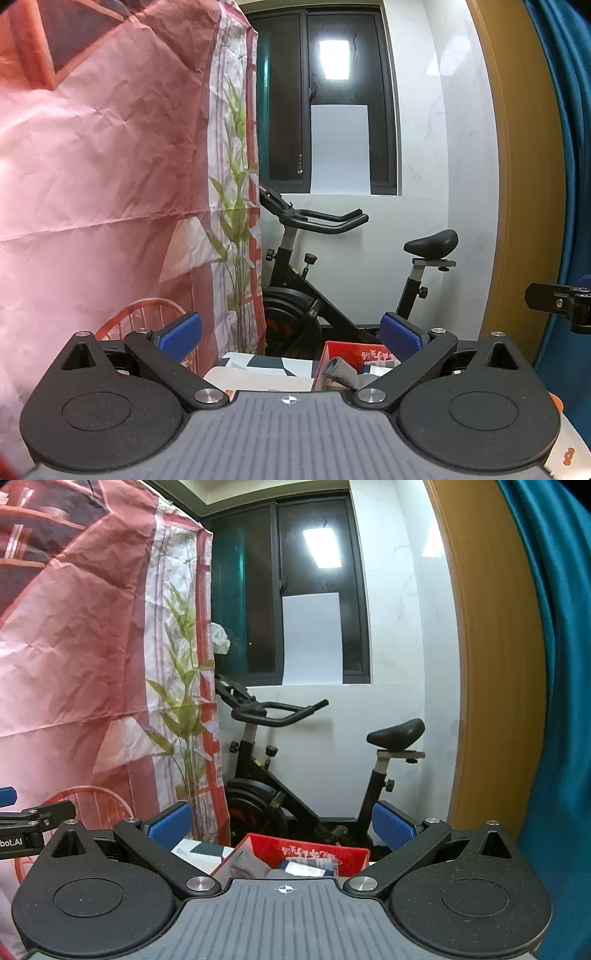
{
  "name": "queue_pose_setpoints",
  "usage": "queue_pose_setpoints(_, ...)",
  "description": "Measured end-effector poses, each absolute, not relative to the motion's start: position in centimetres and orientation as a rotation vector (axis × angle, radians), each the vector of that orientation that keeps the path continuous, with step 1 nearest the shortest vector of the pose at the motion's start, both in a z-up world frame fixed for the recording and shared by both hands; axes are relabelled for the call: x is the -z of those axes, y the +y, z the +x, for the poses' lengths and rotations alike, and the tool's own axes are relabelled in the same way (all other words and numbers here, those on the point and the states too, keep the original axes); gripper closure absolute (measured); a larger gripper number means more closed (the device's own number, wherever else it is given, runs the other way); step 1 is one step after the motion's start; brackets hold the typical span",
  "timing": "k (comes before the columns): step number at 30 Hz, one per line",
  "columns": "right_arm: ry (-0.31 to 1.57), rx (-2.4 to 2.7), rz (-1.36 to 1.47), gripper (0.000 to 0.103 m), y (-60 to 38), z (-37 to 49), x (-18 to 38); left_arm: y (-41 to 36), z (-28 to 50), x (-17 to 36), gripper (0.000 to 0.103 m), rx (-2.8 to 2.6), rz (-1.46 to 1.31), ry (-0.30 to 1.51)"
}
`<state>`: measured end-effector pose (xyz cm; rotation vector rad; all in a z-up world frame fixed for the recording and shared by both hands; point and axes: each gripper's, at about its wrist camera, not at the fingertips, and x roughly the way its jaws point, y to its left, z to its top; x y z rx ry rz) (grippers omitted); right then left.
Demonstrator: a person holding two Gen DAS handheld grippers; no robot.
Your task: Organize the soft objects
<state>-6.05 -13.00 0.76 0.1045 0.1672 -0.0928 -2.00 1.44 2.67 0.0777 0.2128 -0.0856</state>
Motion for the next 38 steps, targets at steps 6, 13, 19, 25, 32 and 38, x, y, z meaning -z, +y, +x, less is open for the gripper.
queue_pose_setpoints(6, 0.166, 0.096, 0.115, 0.0, -13.0, -5.8, -0.4, 1.7, -1.8, -2.5, 0.0, 0.092, 0.072, 0.219)
queue_pose_setpoints(13, 0.183, 0.094, 0.134, 0.0, -13.0, -5.3, 0.0, 1.6, -1.5, -2.3, 0.0, 0.095, 0.073, 0.229)
queue_pose_setpoints(19, 0.195, 0.099, 0.14, 0.0, -13.0, -5.0, 0.3, 1.8, -1.3, -2.2, 0.0, 0.097, 0.07, 0.236)
queue_pose_setpoints(25, 0.2, 0.101, 0.142, 0.0, -12.9, -4.9, 0.5, 1.7, -1.3, -1.9, 0.0, 0.094, 0.069, 0.243)
queue_pose_setpoints(32, 0.206, 0.1, 0.141, 0.0, -12.6, -4.5, 0.6, 1.8, -1.1, -1.8, 0.0, 0.096, 0.066, 0.25)
queue_pose_setpoints(38, 0.207, 0.1, 0.142, 0.0, -12.5, -4.5, 0.7, 1.7, -1.1, -1.7, 0.0, 0.103, 0.066, 0.25)
